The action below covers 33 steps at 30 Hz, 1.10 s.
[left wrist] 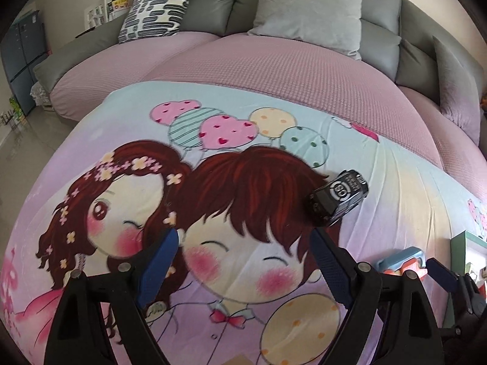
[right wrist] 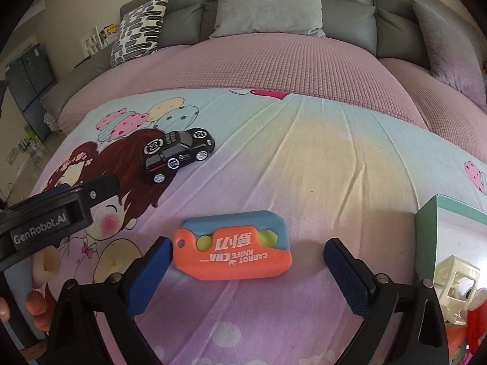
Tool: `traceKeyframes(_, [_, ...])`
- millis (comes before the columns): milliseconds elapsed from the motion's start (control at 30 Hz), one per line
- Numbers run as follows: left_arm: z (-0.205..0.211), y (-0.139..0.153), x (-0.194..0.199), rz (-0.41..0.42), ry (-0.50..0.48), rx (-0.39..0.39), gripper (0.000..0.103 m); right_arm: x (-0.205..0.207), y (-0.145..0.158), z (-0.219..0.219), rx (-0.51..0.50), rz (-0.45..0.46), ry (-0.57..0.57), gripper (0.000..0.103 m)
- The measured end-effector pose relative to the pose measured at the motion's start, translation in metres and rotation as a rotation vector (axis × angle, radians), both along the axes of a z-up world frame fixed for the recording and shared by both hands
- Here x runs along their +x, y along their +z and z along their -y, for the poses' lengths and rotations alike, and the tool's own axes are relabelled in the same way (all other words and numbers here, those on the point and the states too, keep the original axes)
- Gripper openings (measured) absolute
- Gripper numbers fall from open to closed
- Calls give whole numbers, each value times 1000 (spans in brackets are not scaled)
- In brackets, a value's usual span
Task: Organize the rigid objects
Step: 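Close right tool on the orange carrot toy knife while left grasps the black toy car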
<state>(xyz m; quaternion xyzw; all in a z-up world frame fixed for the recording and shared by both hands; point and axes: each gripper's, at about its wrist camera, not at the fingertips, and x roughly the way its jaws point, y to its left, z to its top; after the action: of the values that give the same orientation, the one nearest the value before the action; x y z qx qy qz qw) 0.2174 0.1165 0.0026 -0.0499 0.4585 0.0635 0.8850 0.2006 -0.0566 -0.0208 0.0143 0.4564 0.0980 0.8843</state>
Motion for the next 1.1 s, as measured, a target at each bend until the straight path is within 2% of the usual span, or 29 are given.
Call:
traceKeyframes(267, [30,-2,20,18,-121,12,88,3,1,9,-32,22,-36,73])
traceKeyframes(400, [48,-1,29,45,-183,49,88,3,1,16,-12,25,-44,73])
traceKeyframes(567, [62,-6,44,37,-214,113,88,5,0,22,3,28,-55,73])
traceKeyframes(700, [70,-14,52,24,-241,135,88,4,0,23,7,30,-54,73])
traceKeyframes(767, [73,-17,54,19,-257,140,83,5,0,23,12,29,-55,73])
traceKeyframes(900, [77,-15,53,34,-287,126,56,5,0,24,14,29,-55,73])
traceKeyframes(967, [80,-14,53,36,-299,151,51,4,0,24,17,28,-56,73])
traceKeyframes(1000, [81,-13,53,40,-307,150,40,4,0,24,18,27,-57,73])
traceKeyframes(1100, [80,-11,50,38,-310,135,39,3,0,25,20,24,-59,73])
